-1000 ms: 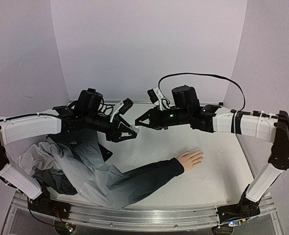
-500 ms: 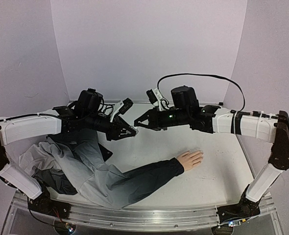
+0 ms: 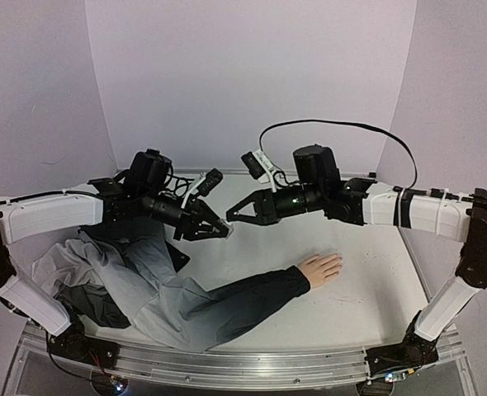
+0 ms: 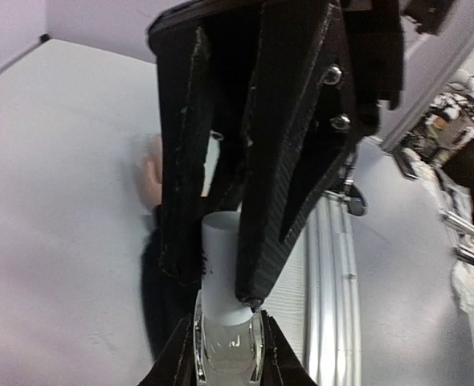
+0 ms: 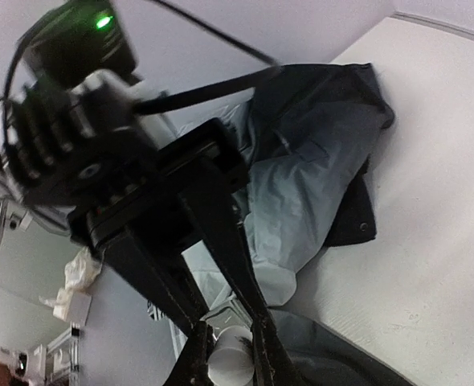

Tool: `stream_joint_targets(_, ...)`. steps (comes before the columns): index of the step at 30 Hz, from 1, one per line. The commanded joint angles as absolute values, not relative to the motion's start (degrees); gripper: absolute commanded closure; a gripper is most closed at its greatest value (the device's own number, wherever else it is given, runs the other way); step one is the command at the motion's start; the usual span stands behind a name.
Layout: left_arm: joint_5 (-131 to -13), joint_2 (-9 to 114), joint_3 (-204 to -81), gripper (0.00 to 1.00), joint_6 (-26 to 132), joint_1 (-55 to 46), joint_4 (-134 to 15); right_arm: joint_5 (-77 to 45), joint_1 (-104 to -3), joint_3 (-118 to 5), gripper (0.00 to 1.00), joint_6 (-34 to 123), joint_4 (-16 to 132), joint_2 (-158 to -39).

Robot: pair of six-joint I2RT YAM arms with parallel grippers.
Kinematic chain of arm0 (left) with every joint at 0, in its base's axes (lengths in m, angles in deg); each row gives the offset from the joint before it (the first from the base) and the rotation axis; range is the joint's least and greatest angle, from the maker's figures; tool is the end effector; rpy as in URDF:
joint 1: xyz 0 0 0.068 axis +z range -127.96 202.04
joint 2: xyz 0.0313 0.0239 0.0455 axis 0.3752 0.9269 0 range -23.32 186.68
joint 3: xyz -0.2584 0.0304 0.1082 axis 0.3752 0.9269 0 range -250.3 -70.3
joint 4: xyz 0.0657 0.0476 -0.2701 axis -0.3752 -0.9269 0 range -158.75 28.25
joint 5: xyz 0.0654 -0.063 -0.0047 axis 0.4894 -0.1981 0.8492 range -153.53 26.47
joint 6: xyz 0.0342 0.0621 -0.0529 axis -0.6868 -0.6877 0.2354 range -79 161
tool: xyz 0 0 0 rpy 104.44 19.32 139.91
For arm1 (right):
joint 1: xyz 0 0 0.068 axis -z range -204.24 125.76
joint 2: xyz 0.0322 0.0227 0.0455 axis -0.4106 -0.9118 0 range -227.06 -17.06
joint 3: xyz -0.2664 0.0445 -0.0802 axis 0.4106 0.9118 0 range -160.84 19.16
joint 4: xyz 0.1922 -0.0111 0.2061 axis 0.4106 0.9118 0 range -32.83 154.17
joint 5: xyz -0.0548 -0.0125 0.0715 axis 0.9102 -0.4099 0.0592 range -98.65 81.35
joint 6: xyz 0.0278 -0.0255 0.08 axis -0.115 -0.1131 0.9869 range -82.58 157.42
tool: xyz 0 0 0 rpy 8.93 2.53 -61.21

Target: Paint the nails

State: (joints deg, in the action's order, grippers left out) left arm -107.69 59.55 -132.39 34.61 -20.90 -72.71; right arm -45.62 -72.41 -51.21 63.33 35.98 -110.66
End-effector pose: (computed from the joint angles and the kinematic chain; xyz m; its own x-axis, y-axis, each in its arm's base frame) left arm 0.2320 -0.2907 0.2775 -0.2801 0.3697 -0.8859 0.9596 0.0810 -0.2696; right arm 0.2601 0.3615 0.3313 -0.4566 0.0133 -0.8896 -0.8857 0.0881 0.4559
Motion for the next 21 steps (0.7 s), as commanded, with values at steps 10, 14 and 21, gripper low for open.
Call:
stream_joint_targets(10,-116.24,57.19,-134.68,1.00,38.60,-27.52,-68.28,-66.07,-73.30,-45.45,1.00,44.38,31.73,-104.60)
stream_joint_targets(14,-94.66,55.23,-132.98,1.00,39.83,-29.02,-67.15,-45.91,-73.36,-44.66,0.86,51.15,32.77,-103.45)
stream_joint_targets(21,-71.72,51.73,-126.82,1.00,42.57,-29.07,-62.08,-30.06,-73.31,-40.51,0.16,59.93,34.15,-95.24)
